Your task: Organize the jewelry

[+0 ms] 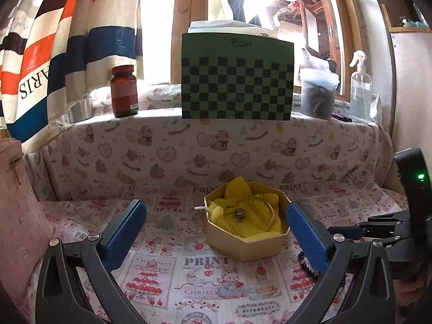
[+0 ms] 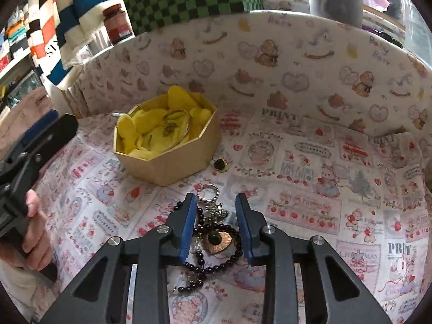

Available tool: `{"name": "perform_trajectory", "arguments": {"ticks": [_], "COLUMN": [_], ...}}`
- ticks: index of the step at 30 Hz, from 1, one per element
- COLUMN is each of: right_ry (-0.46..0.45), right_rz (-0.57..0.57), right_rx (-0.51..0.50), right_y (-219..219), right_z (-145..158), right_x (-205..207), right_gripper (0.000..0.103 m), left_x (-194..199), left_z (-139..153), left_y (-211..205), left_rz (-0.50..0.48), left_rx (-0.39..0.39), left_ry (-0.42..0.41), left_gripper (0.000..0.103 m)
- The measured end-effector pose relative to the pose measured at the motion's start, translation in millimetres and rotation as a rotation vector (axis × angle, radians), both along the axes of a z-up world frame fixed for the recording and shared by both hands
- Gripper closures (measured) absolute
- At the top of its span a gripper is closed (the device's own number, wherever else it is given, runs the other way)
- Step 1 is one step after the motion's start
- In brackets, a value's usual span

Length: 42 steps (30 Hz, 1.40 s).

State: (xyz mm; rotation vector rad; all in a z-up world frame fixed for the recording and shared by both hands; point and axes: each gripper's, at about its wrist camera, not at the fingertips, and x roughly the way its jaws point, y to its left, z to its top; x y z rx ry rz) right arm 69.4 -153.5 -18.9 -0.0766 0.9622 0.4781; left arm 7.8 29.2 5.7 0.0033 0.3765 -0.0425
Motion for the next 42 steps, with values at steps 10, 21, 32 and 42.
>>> {"name": "perform_trajectory", "arguments": {"ticks": [10,21,32,42], "right_ry": [-0.08,-0.132,-0.17,-0.054], "right_rz": [-0.073,-0.199,-0.239,-0.345], "right_rx": [0.132,0.208,0.166,0.097], "right_y": [-29.6,-72.0,-88.6,-105.3], "right_z": [30.8,57.2,66.1,37.8], "right_x": [-6.7,-4.4,-5.1,16.5], "right_gripper": [0.092,0.092,0.092,0.092], "left_x": [-2.4,6.9,12.4,42.2], "left_z": [0.1,-6.6,-0.2,-26.0], "left_y": [-7.8,-5.3,-30.2,-94.9], "left_rz": [-0.038,-0.088,-0.318,-0.321], "left_rx": [0.017,-0.044,-0.22,-0.279], "left_ry": [0.004,0.101,0.357,0.714], "left_gripper": [0.0,0.029,0.099,0.099]}}
